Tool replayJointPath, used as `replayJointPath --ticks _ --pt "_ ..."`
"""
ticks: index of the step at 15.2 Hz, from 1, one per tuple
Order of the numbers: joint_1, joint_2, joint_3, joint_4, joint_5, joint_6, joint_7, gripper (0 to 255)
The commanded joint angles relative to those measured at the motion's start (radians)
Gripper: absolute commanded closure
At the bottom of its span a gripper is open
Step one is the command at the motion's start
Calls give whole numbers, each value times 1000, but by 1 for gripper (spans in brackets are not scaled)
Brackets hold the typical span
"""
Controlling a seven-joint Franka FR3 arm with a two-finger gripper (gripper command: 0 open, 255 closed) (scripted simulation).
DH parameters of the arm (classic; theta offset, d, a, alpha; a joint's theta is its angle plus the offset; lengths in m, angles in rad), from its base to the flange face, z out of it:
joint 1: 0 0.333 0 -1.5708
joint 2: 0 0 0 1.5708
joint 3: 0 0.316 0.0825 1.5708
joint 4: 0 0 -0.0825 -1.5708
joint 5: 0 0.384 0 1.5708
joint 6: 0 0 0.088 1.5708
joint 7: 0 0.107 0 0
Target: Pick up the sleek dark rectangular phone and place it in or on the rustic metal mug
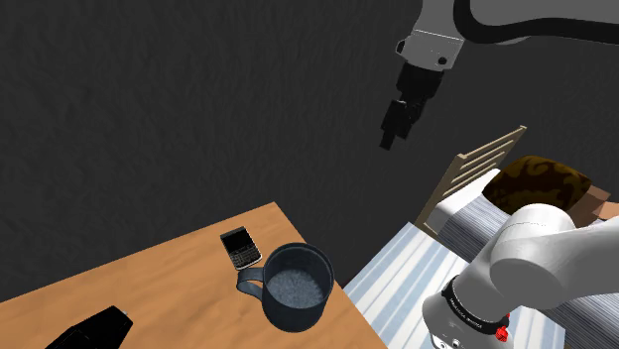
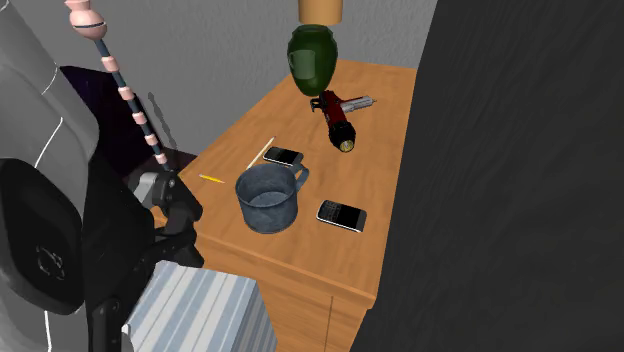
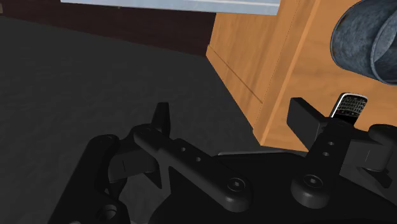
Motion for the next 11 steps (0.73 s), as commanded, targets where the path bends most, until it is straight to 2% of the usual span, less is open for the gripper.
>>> replayJointPath --ticks 1,11 --pt "0 0 0 0 0 0 0 0" --pt "53 182 196 -31 103 233 205 0"
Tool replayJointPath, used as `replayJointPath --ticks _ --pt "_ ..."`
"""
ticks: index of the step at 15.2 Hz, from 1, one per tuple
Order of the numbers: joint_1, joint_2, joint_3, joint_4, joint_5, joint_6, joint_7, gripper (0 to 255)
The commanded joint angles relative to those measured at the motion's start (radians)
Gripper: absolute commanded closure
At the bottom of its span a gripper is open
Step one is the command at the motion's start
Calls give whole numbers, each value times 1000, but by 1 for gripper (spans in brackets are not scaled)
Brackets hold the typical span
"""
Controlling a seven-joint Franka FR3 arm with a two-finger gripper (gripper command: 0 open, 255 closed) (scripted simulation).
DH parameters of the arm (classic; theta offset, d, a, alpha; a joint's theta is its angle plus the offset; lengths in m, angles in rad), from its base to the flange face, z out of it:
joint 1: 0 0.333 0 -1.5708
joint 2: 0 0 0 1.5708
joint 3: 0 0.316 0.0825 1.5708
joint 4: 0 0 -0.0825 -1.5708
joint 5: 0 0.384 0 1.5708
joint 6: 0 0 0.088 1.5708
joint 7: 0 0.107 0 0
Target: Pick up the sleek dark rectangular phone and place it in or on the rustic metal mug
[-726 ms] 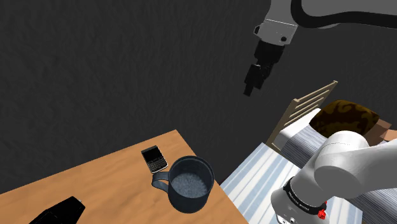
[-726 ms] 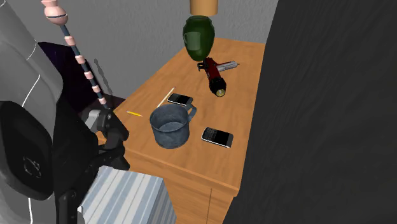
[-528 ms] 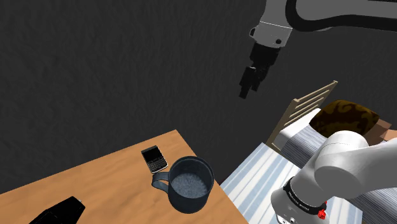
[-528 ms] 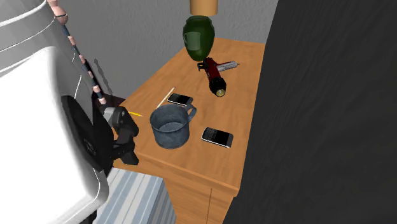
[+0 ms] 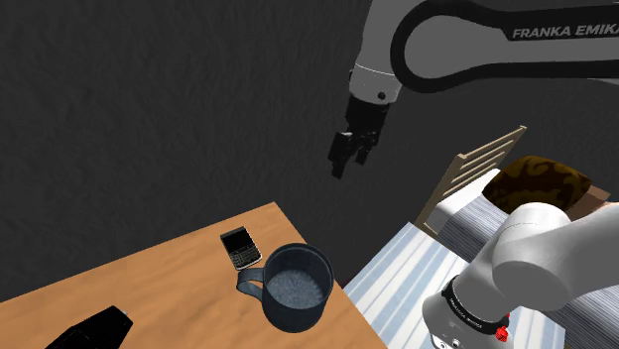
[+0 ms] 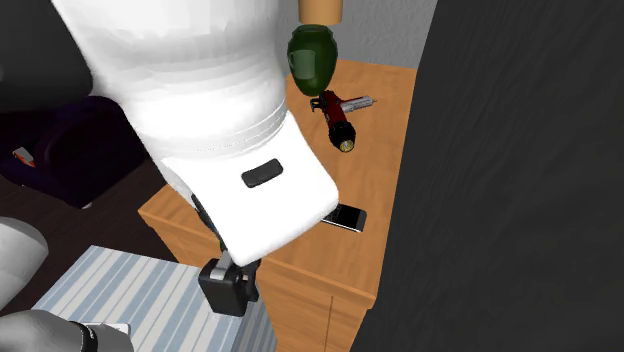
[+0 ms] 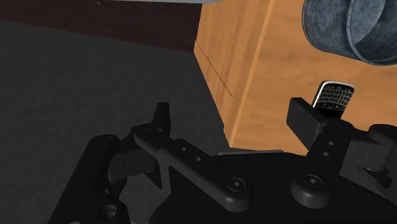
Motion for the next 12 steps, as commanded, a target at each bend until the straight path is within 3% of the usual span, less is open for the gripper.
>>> replayJointPath --ticks 1,7,12 --pt "7 49 38 2 13 53 40 0" --pt "19 227 154 56 17 191 173 0" --pt "23 405 241 135 -34 292 302 0"
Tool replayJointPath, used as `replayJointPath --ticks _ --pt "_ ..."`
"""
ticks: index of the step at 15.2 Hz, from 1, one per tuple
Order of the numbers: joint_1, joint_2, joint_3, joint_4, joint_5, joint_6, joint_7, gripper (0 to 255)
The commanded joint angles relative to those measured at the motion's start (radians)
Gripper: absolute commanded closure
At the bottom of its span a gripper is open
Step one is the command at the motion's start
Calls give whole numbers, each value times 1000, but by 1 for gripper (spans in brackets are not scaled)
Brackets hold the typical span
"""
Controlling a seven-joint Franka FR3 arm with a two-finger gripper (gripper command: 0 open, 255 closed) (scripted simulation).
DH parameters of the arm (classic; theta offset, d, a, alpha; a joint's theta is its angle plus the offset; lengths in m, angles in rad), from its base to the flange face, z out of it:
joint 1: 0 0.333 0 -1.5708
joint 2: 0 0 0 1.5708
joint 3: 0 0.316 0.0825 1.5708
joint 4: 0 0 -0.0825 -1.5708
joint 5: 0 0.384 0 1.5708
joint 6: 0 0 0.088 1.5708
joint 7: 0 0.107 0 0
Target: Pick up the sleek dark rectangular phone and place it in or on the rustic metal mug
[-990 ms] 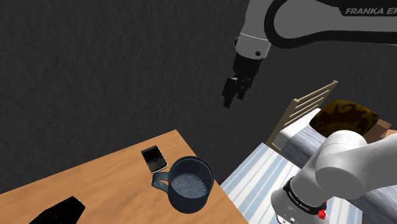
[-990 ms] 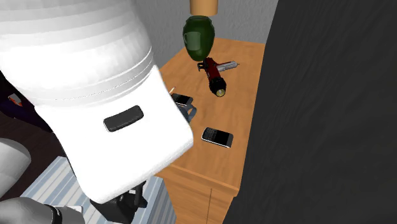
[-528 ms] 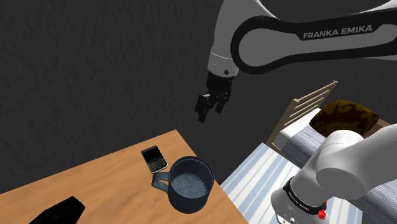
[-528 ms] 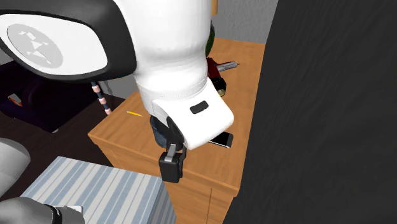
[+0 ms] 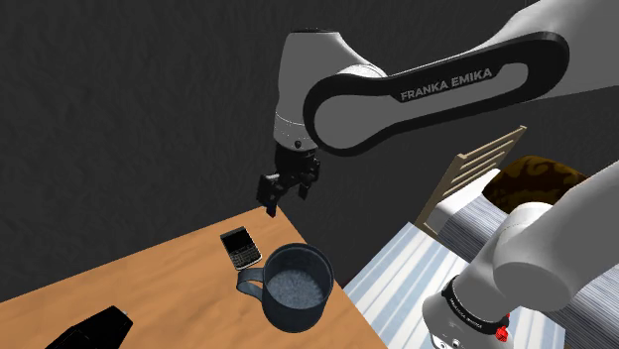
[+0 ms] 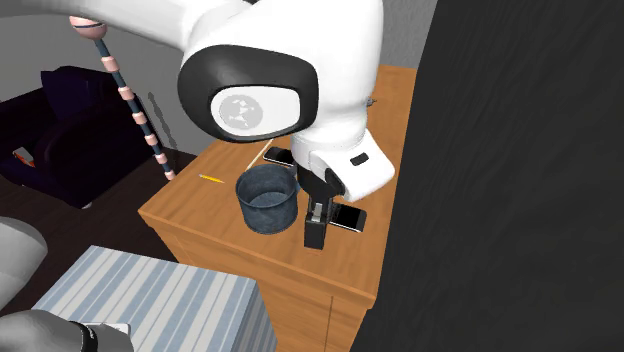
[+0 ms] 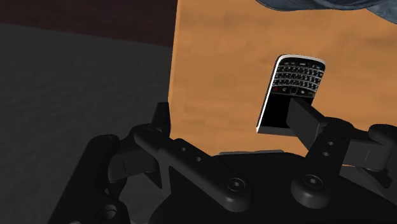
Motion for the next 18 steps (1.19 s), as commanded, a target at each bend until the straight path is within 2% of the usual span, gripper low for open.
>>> replayJointPath --ticks 1,5,8,16,18 --pt "3 76 33 38 -30 37 59 0" --pt "22 239 78 130 -122 95 183 0" --pt "54 367 90 214 -206 122 279 0" --pt "75 441 76 186 -258 214 317 0" --pt "76 441 76 186 -257 214 317 0"
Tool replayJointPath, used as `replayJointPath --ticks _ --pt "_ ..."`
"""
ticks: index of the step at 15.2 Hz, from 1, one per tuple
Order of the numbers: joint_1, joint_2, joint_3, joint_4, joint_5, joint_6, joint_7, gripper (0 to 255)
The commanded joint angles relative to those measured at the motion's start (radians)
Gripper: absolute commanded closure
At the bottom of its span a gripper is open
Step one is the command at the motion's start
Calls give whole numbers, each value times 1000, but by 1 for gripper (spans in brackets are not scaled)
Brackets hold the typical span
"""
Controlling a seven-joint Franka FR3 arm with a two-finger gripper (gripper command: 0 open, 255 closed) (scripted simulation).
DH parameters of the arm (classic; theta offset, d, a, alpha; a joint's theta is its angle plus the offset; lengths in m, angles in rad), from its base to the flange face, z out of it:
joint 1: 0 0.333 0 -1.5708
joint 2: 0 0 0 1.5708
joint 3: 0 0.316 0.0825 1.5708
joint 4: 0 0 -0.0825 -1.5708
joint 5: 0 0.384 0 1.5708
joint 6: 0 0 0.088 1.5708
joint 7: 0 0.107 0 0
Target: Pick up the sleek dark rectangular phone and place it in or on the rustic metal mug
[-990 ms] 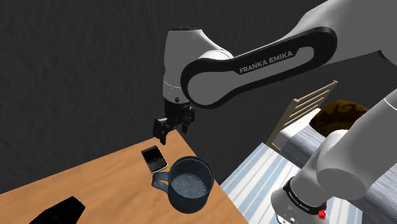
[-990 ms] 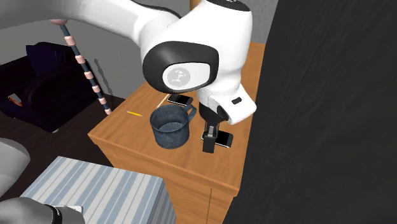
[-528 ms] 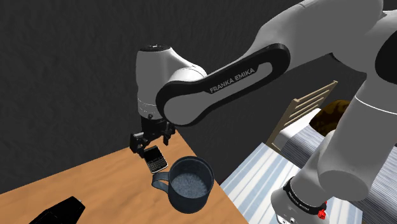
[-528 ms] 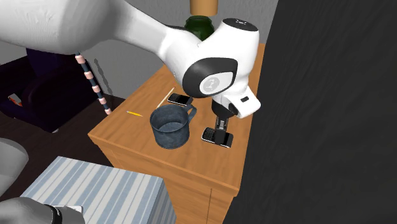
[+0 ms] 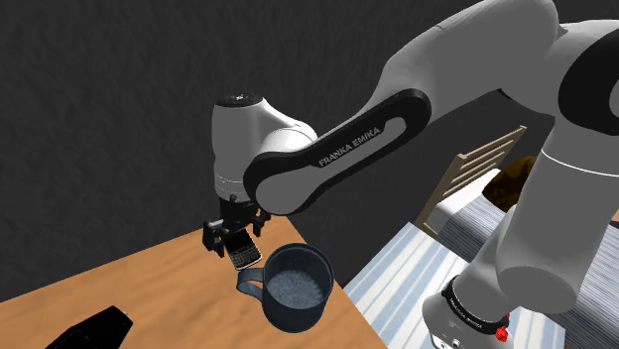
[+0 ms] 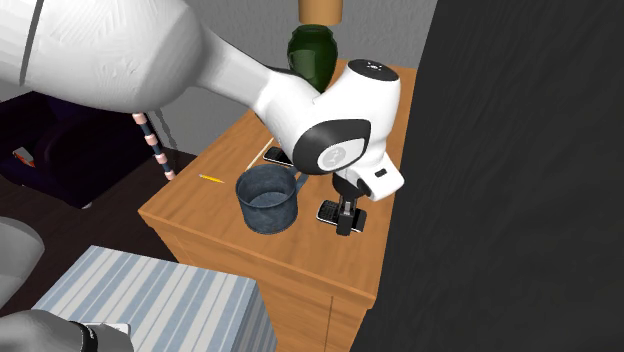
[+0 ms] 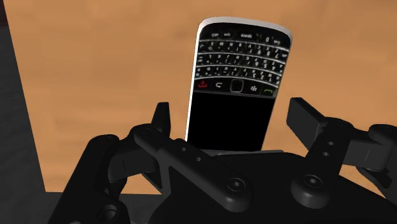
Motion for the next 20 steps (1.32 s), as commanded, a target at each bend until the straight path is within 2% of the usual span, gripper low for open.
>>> replayJointPath --ticks 1,6,7,16,20 --pt "2 4 -1 0 -3 4 3 0" --pt "1 4 -1 0 -3 4 2 0" --pt "1 4 -1 0 -3 4 2 255" --pt "2 4 -1 0 -3 4 3 255" --pt "-6 -30 7 19 21 -44 -12 255"
